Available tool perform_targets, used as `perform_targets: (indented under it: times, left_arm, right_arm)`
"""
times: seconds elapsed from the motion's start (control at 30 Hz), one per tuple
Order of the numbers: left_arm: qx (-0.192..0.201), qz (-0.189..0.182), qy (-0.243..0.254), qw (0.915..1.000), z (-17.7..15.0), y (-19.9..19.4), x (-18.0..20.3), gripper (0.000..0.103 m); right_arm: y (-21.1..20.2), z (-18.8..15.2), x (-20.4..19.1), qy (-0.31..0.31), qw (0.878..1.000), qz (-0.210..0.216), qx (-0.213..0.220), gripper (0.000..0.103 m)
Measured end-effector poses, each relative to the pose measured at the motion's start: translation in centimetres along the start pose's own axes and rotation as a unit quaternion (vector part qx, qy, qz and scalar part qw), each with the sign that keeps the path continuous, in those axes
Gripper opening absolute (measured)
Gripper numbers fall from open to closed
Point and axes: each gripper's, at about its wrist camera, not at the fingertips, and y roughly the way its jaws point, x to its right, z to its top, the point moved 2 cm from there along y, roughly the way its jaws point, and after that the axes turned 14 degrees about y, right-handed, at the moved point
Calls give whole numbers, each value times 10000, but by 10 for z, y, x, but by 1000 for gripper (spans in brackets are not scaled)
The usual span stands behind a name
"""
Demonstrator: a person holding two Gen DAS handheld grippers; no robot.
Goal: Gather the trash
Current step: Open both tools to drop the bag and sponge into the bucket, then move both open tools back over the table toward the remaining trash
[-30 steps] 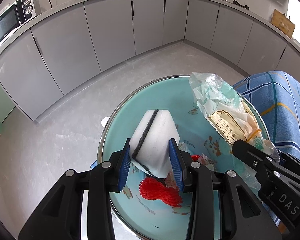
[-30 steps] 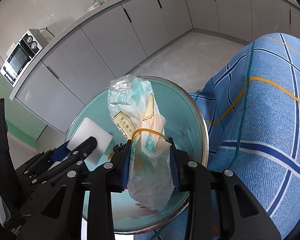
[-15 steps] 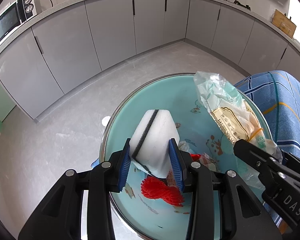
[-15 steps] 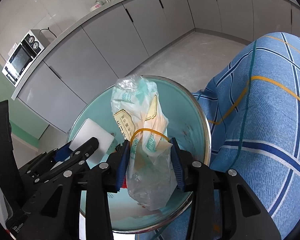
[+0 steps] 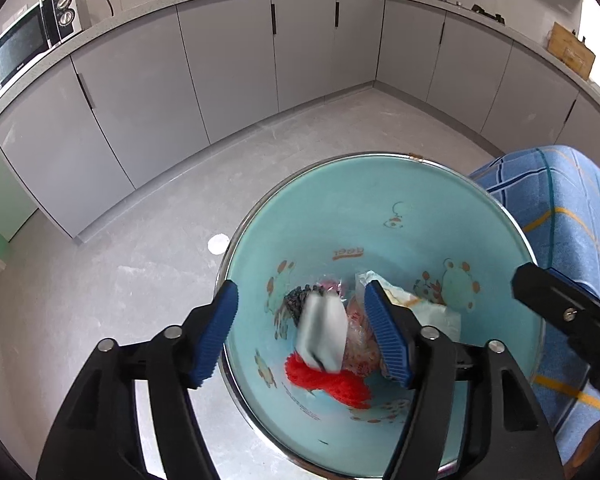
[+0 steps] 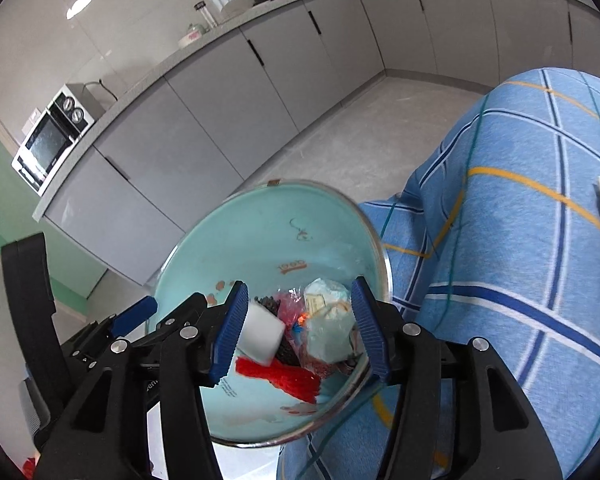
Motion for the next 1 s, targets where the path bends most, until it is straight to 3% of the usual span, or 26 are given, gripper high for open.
perform_targets:
  times: [0.07,0.23,0.63,0.73,1.0]
  left_arm:
    - [11,66,-33,10000,-1,-4,1,77]
    - [179,178,-17,9997,1,-20,6,82]
    - [489,123,283,9983,8,-60,46,84]
    - [539,45,370,9979,10,-67,62,89]
    - [667,-279,869,9936,15,-83,120,90]
  right_arm:
    - [-8,1,0,22,10000,19,76,55]
    - [-29,3,7,28,9996,12,272,56]
    - [-92,11,46,172,9959,-289,840,57]
    - [-107,11,62,259,9939,-429,986,62]
    - [-141,8,114,580,9877,-783,1221,62]
